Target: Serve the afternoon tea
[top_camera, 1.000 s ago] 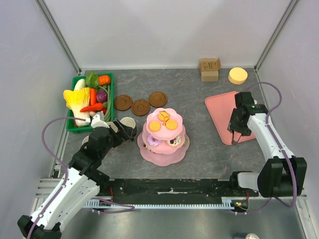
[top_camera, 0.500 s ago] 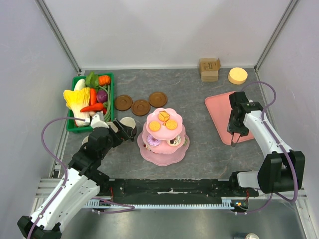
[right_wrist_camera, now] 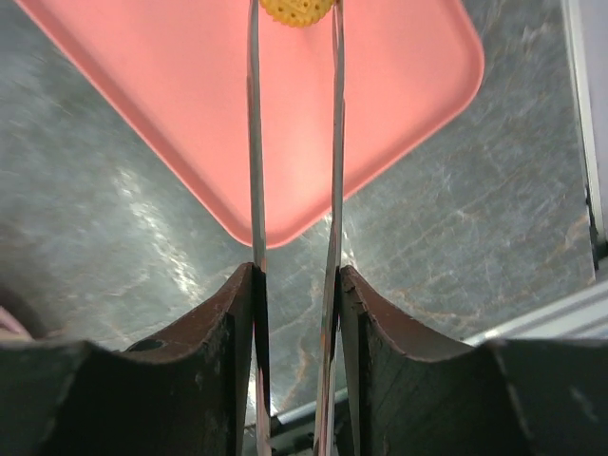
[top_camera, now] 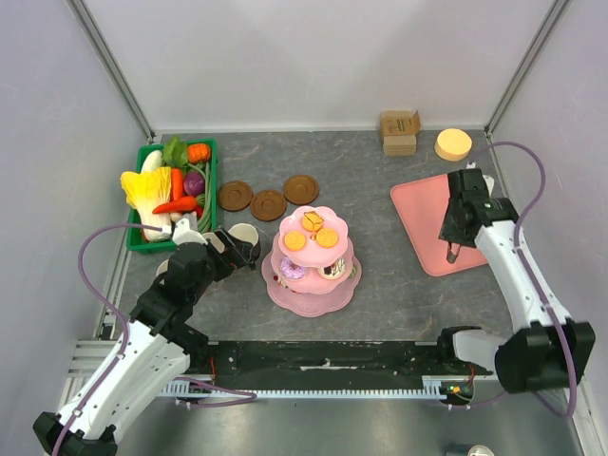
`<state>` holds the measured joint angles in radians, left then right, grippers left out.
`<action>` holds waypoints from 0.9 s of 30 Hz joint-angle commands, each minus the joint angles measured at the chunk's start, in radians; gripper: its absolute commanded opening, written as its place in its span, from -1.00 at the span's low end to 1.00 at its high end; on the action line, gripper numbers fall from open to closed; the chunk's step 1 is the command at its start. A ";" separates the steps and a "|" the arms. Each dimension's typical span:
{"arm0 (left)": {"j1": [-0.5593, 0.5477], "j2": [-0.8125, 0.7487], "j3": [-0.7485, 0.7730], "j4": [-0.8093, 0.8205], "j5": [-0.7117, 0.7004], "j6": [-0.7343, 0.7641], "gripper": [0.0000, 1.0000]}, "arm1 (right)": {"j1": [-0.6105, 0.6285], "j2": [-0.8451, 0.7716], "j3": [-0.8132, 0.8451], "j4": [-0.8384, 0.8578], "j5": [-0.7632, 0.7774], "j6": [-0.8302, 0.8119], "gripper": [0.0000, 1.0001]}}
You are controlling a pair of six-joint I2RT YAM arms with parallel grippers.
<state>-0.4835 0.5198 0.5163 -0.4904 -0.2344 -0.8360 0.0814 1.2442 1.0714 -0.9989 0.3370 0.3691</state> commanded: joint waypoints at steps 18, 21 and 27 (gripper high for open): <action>0.003 -0.015 0.051 -0.119 0.027 -0.074 0.99 | 0.040 -0.399 0.311 0.166 -0.829 -0.154 -0.38; 0.003 -0.020 0.054 -0.131 0.030 -0.083 0.99 | 0.063 -0.443 0.320 0.163 -0.998 -0.150 -0.37; 0.002 0.002 0.080 -0.142 0.067 -0.080 0.99 | 0.072 -0.532 0.286 0.285 -1.208 -0.044 -0.33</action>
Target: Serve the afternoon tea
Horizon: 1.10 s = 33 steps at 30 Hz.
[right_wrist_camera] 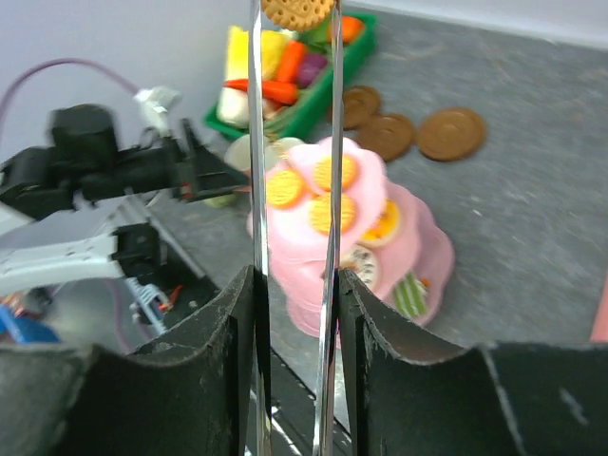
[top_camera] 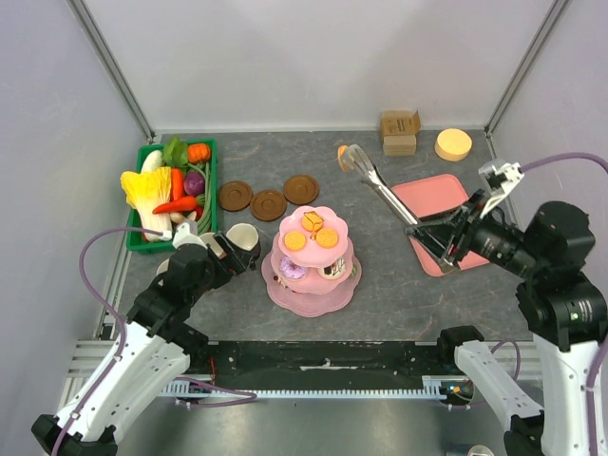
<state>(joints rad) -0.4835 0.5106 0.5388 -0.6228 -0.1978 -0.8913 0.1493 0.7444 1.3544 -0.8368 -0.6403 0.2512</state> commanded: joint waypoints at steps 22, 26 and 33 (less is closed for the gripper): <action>0.002 0.022 0.073 -0.026 0.003 -0.021 0.99 | 0.193 0.056 -0.044 0.108 -0.289 0.051 -0.35; 0.003 0.022 0.070 -0.028 0.001 -0.026 0.99 | 0.245 0.088 -0.037 0.091 -0.274 0.040 -0.35; 0.003 0.014 0.062 -0.029 -0.008 -0.034 0.99 | 0.308 0.116 -0.069 0.048 -0.237 0.028 -0.35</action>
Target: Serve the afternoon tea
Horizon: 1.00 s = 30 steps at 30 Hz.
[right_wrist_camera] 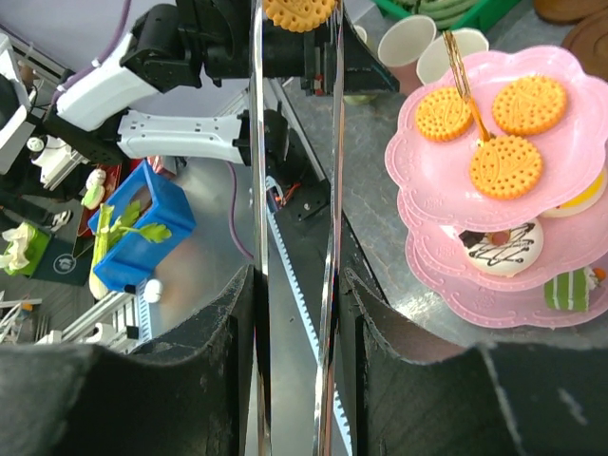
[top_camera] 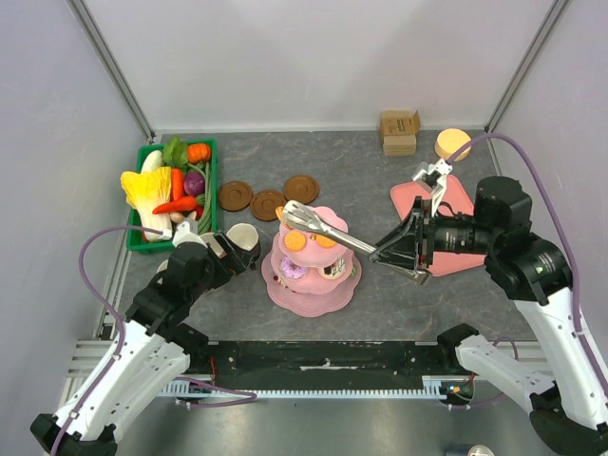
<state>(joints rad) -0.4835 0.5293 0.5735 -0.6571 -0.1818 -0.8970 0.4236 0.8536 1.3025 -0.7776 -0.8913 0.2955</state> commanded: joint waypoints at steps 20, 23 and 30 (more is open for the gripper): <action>0.002 -0.012 0.006 -0.012 -0.024 -0.036 0.99 | 0.193 0.013 -0.017 -0.236 0.359 -0.101 -0.34; 0.003 -0.020 -0.003 -0.012 -0.021 -0.040 0.99 | 0.193 0.015 -0.009 -0.245 0.357 -0.113 -0.33; 0.003 -0.022 -0.003 -0.015 -0.025 -0.040 0.99 | 0.196 0.035 0.032 -0.311 0.405 -0.151 -0.29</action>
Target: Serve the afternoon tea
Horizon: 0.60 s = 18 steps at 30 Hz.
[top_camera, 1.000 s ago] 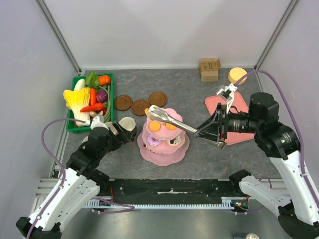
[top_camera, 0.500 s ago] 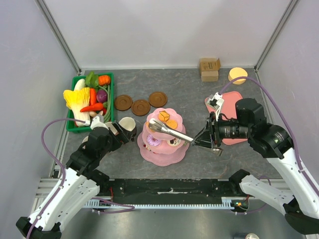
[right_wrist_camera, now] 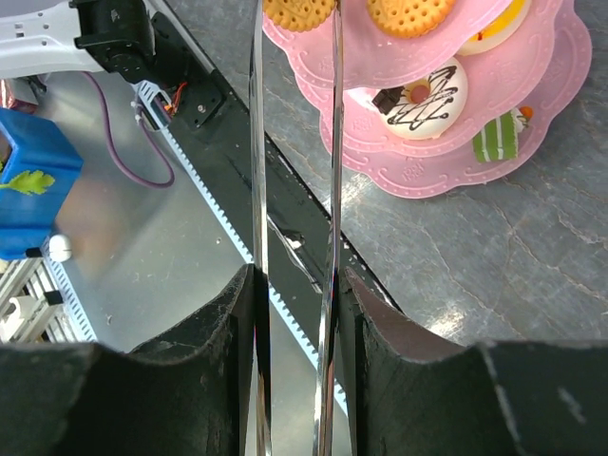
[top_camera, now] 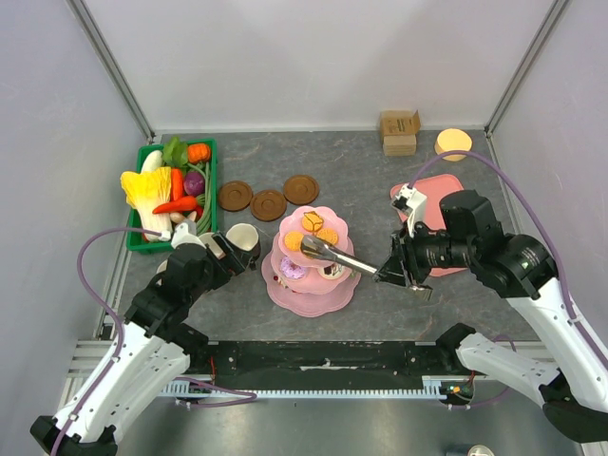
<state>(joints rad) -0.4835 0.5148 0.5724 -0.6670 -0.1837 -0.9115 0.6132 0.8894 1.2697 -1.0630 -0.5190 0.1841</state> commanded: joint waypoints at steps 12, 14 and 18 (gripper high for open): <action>0.003 -0.015 -0.002 -0.013 -0.031 -0.027 0.99 | 0.006 0.023 0.105 -0.071 0.102 -0.057 -0.09; 0.002 -0.015 -0.003 -0.013 -0.033 -0.027 0.99 | 0.007 0.020 0.106 -0.072 0.094 -0.060 -0.07; 0.003 -0.012 -0.002 -0.013 -0.031 -0.030 0.99 | 0.008 0.020 0.117 -0.068 0.077 -0.060 0.00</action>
<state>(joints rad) -0.4835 0.5076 0.5709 -0.6830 -0.1867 -0.9123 0.6136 0.9173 1.3365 -1.1320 -0.4377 0.1371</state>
